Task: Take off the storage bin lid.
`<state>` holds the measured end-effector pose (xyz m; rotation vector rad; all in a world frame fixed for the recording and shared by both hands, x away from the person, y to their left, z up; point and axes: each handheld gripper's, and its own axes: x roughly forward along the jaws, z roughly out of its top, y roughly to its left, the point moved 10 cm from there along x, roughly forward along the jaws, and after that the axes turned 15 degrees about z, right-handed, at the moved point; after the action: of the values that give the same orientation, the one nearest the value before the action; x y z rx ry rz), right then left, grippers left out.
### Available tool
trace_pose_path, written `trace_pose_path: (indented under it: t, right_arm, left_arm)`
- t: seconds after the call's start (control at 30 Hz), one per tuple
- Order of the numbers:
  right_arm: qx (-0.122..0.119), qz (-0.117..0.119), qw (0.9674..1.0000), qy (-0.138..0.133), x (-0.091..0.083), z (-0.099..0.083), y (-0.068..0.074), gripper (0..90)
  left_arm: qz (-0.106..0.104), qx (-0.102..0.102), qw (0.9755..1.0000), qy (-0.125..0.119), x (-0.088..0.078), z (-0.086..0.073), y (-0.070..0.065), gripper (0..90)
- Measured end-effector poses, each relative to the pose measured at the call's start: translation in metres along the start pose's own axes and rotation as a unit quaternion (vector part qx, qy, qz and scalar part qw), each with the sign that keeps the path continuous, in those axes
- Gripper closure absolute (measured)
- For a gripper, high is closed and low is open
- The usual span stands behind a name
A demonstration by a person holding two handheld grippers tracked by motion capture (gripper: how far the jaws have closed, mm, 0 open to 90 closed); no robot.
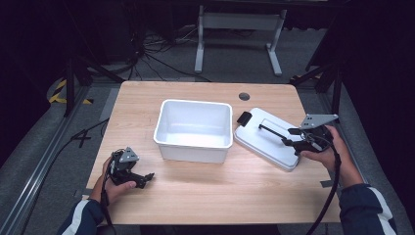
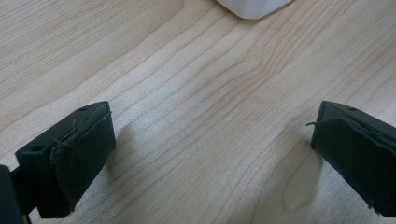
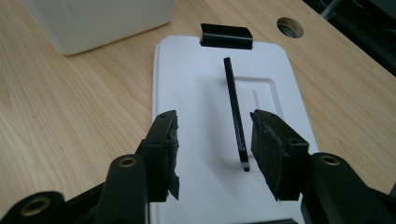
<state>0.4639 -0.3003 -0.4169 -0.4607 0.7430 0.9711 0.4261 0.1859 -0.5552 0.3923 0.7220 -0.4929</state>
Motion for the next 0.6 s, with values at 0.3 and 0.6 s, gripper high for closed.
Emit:
trace_pose_path:
  t: [0.3, 0.6]
  right_arm:
    - [0.002, -0.018, 0.9998, -0.007, -0.011, -0.022, 0.011, 43.3]
    - [0.001, -0.021, 0.9996, -0.02, -0.017, -0.044, 0.025, 39.3]
  left_arm:
    - [0.0, 0.0, 1.0, 0.0, 0.0, 0.0, 0.0, 0.2]
    - [0.0, 0.0, 1.0, 0.0, 0.0, 0.0, 0.0, 0.2]
